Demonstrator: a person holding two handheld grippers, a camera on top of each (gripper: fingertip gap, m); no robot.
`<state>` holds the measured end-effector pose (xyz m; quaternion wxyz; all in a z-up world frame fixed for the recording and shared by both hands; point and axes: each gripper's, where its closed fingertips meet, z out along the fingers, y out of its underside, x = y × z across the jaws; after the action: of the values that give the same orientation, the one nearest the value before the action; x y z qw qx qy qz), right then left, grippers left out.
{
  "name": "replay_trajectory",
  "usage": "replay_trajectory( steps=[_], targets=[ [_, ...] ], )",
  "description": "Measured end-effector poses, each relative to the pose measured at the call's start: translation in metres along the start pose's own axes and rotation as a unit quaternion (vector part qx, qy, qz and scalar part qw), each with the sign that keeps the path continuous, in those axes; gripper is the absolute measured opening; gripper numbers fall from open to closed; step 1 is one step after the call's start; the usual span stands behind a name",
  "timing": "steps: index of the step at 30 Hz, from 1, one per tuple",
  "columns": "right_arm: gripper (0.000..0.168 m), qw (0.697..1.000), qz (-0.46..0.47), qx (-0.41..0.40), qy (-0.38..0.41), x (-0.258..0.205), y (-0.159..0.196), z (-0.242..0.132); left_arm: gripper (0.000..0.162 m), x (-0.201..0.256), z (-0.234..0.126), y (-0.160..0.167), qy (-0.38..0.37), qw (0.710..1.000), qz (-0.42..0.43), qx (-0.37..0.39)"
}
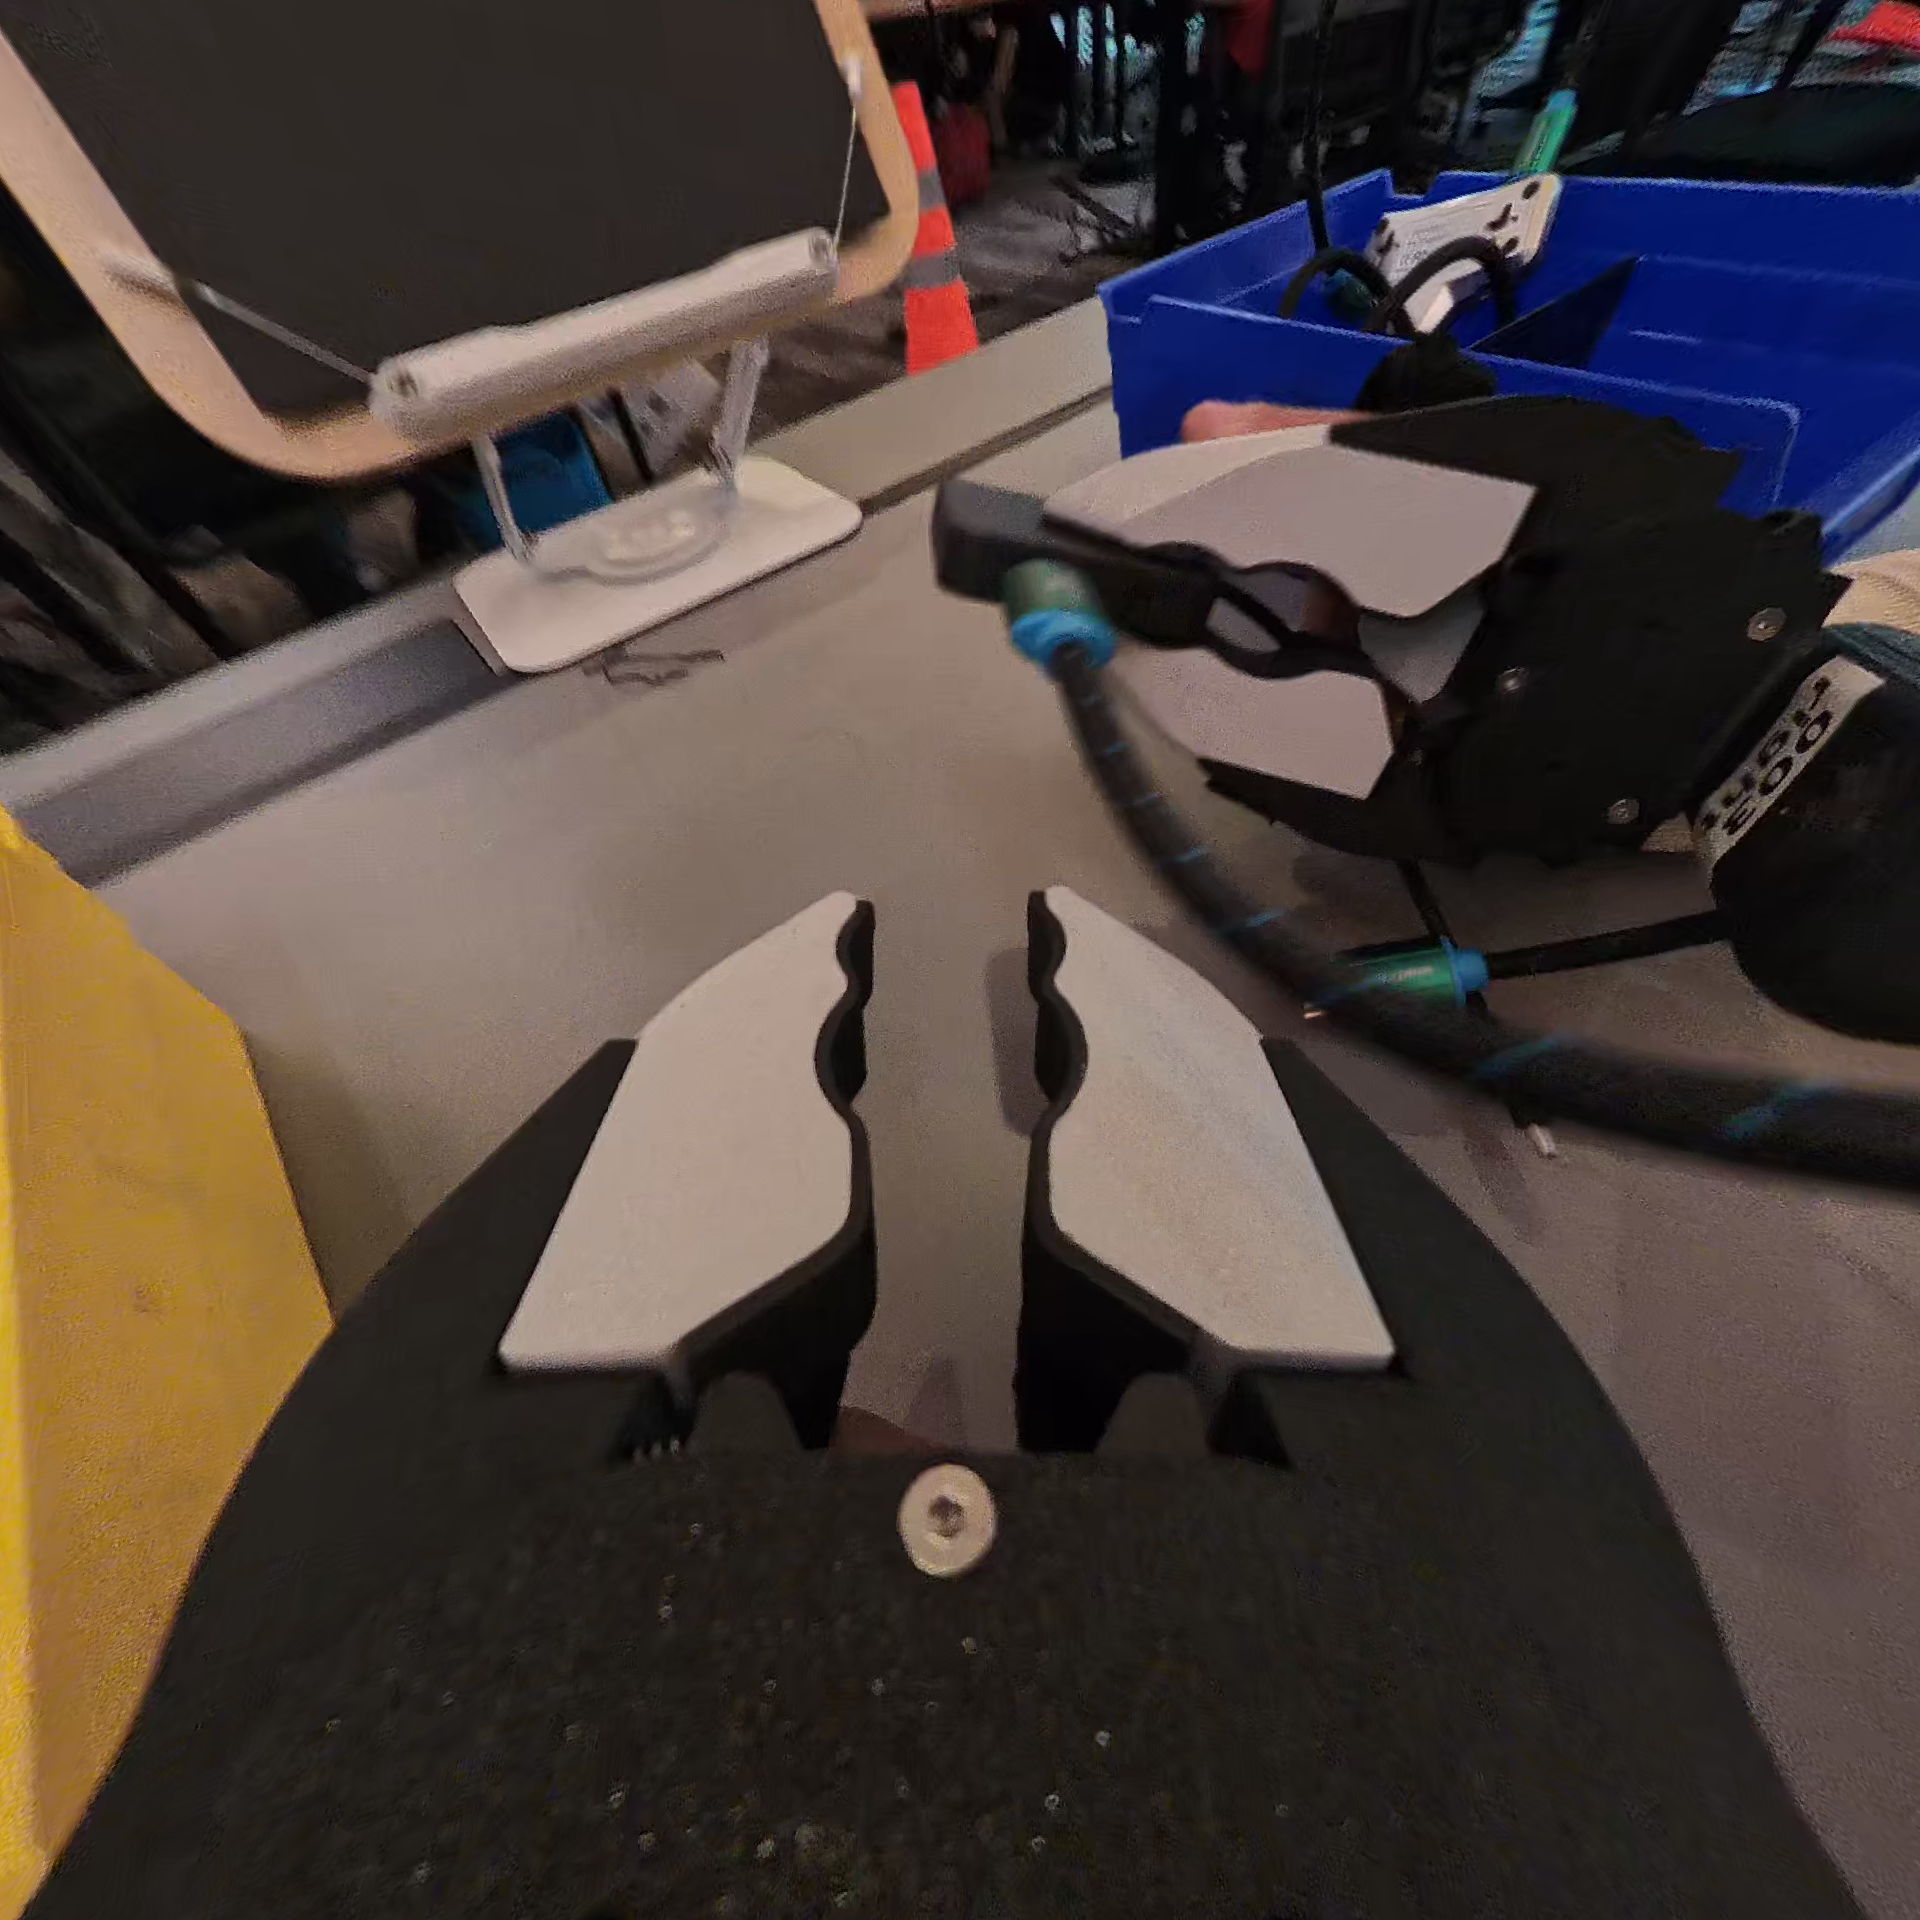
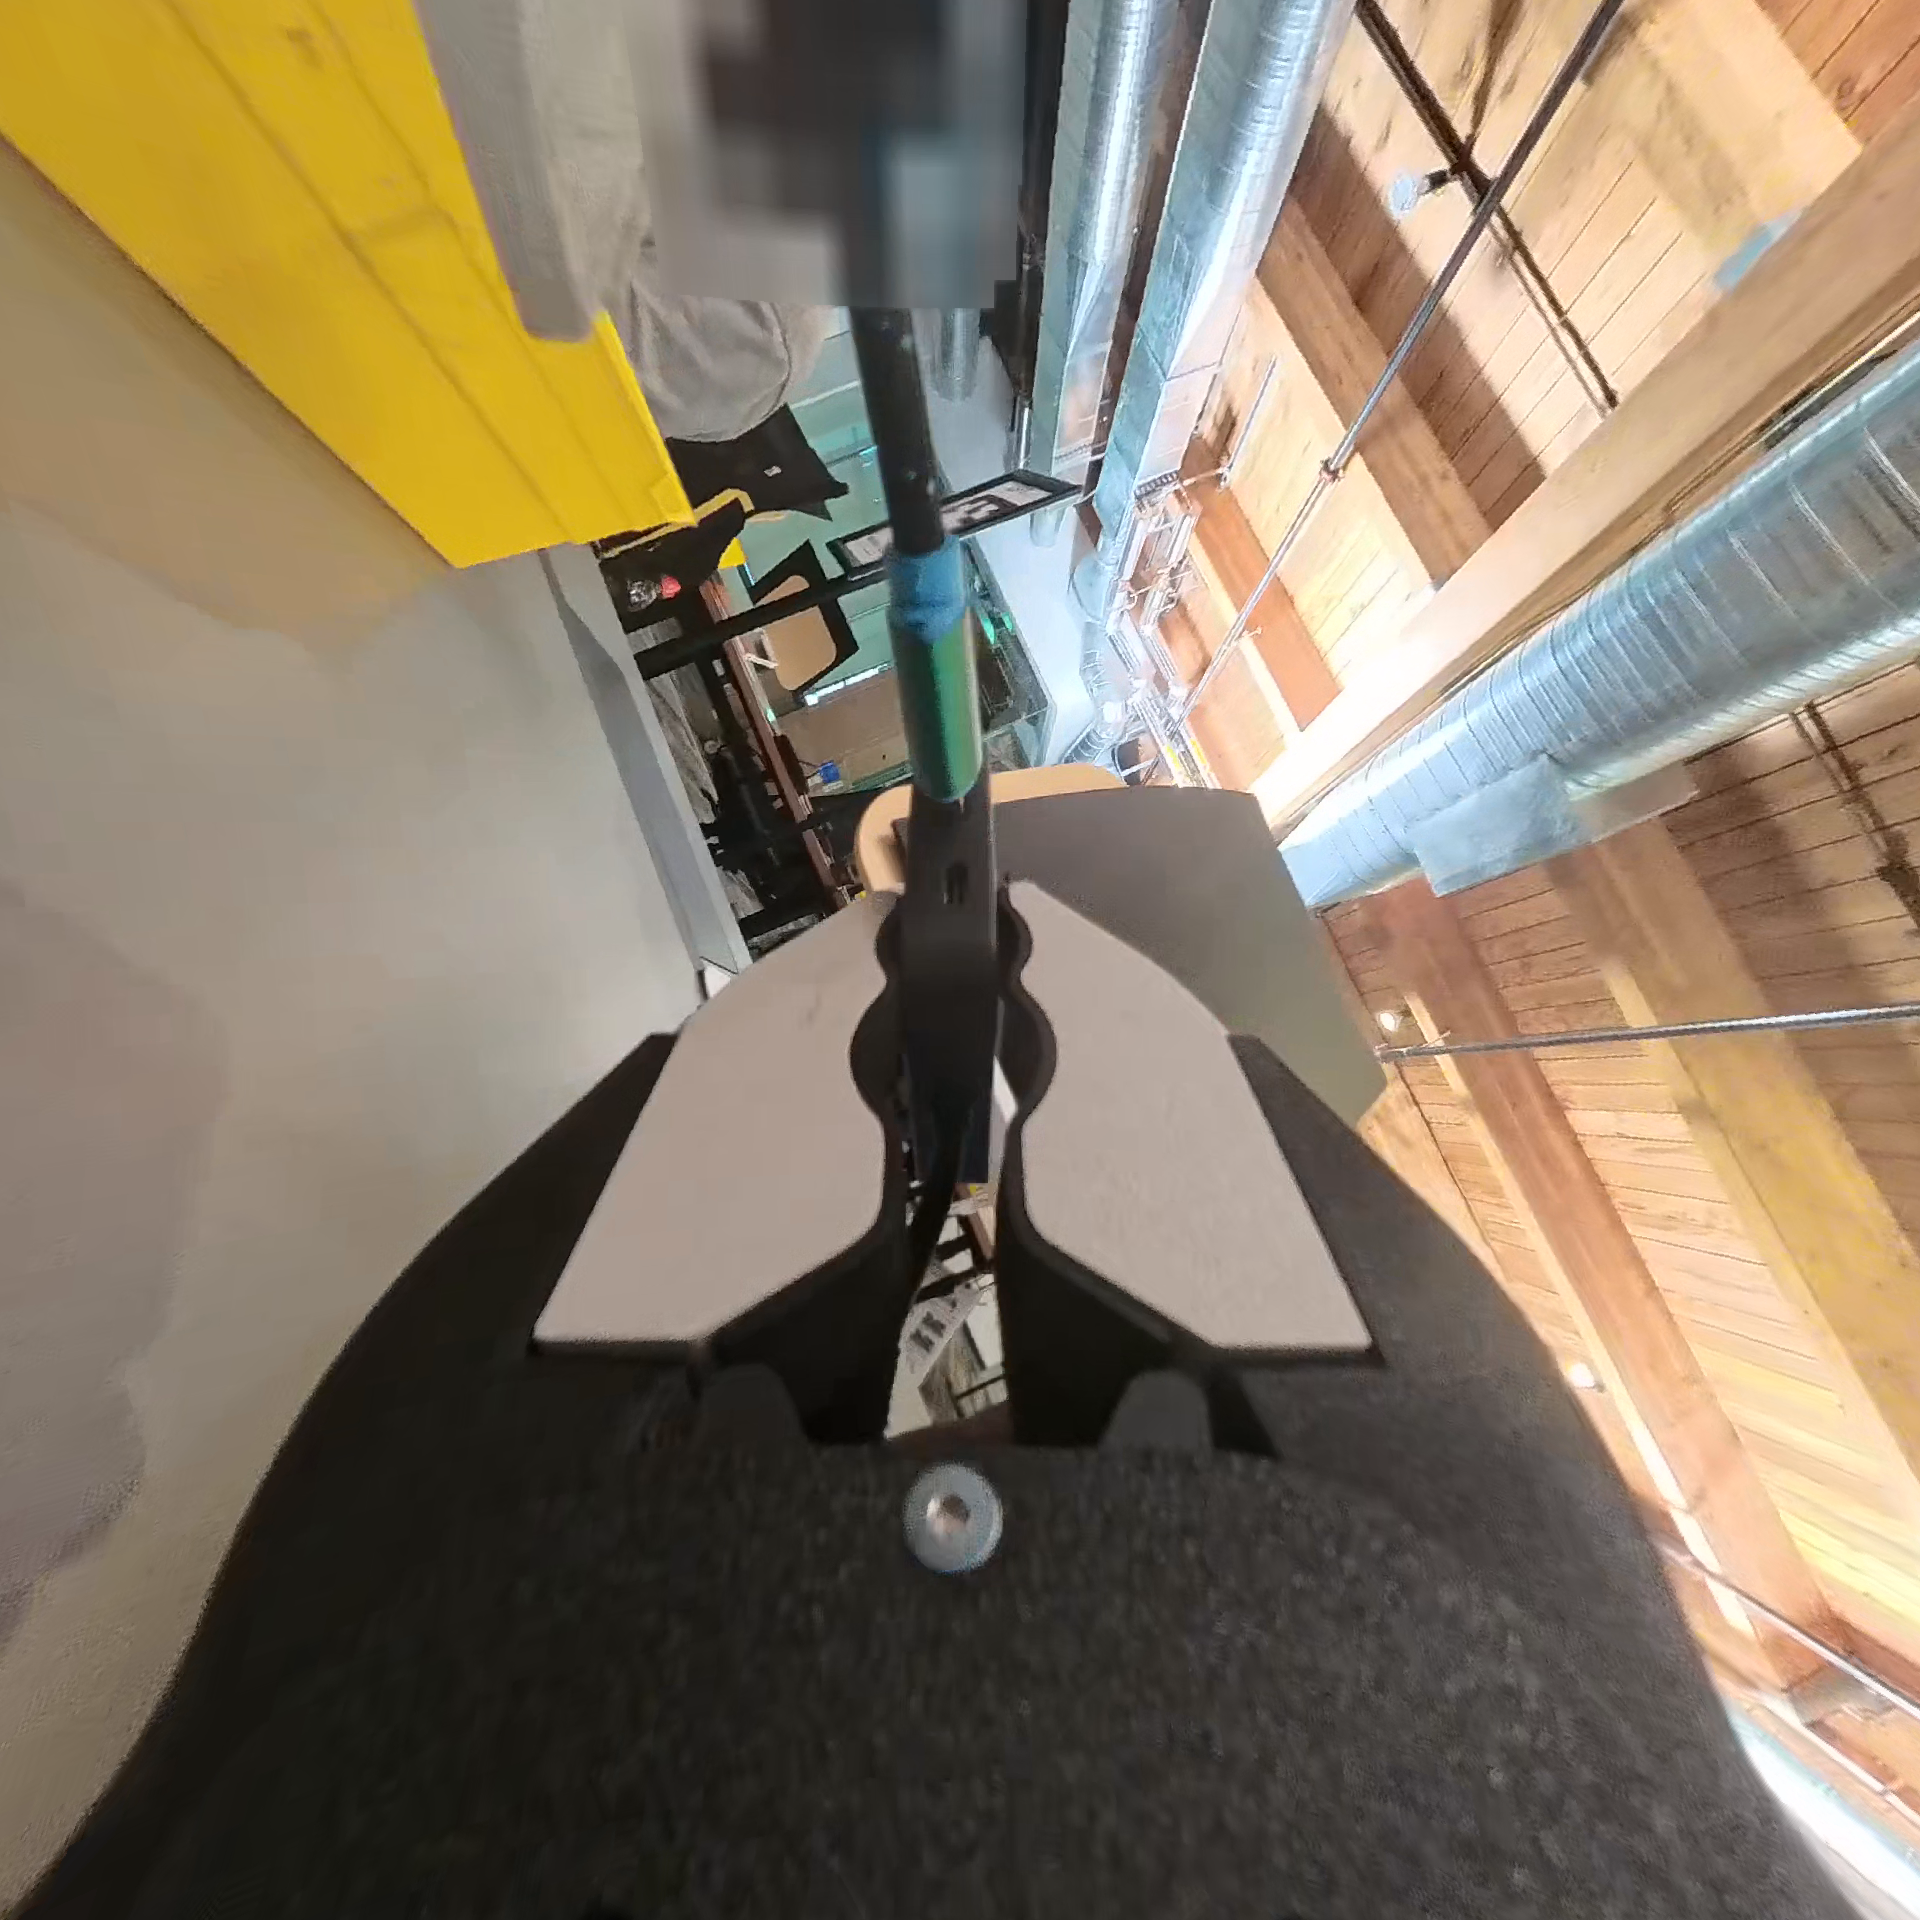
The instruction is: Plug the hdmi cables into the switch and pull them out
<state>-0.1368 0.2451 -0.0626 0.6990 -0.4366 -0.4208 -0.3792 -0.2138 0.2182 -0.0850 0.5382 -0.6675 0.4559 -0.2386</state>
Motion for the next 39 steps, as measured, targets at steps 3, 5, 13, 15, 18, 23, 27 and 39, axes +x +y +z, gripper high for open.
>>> replay_trajectory(
  steps=[3,5,13,15,18,23,27,39],
  targets=[
    [0.014,1.0,-0.018,0.007,-0.001,-0.003,-0.005,-0.001,0.028,0.008,0.005,-0.008,-0.039,0.998,0.051,0.013],
    [0.014,1.0,-0.006,0.011,-0.004,-0.003,-0.008,-0.002,0.027,0.016,0.007,-0.013,-0.027,0.998,0.044,0.037],
    [0.014,1.0,-0.02,0.016,-0.012,-0.009,-0.013,-0.004,0.032,0.02,0.012,-0.03,-0.039,0.993,0.054,0.096],
    [0.014,0.999,-0.031,0.019,-0.014,-0.011,-0.015,-0.005,0.025,0.019,0.012,-0.032,-0.05,0.991,0.056,0.106],
    [0.014,0.999,-0.034,0.019,-0.015,-0.012,-0.016,-0.005,0.02,0.015,0.013,-0.029,-0.059,0.992,0.052,0.1],
    [0.013,0.999,-0.021,0.021,-0.02,-0.013,-0.016,-0.007,0.019,0.015,0.012,-0.027,-0.029,0.995,0.03,0.094],
    [0.013,0.999,-0.047,0.023,-0.012,-0.012,-0.019,-0.009,0.019,0.017,0.013,-0.025,-0.038,0.994,0.038,0.093],
    [0.012,0.997,-0.026,0.066,0.0,-0.005,-0.035,-0.018,0.019,0.019,0.005,-0.032,0.058,0.991,-0.031,0.12]
  ],
)
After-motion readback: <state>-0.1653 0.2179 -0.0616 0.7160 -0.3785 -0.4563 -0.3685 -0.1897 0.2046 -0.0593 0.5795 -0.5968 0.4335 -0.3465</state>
